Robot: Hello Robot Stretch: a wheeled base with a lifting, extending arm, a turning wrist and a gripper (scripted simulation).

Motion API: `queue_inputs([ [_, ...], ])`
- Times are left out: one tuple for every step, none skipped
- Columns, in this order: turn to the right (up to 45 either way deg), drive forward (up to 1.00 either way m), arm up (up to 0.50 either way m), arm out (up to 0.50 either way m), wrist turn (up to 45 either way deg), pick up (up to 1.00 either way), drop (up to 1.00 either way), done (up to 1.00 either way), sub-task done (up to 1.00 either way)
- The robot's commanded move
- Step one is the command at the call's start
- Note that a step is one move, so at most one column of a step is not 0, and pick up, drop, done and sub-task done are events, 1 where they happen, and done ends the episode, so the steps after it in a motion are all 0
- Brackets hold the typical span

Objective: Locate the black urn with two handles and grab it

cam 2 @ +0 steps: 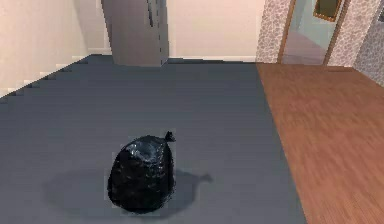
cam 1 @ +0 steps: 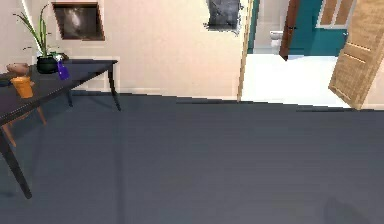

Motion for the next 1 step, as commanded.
queue_inputs([
  [21.0,0.00,0.00,0.00,0.0,0.00,0.00,0.00,0.00],
])
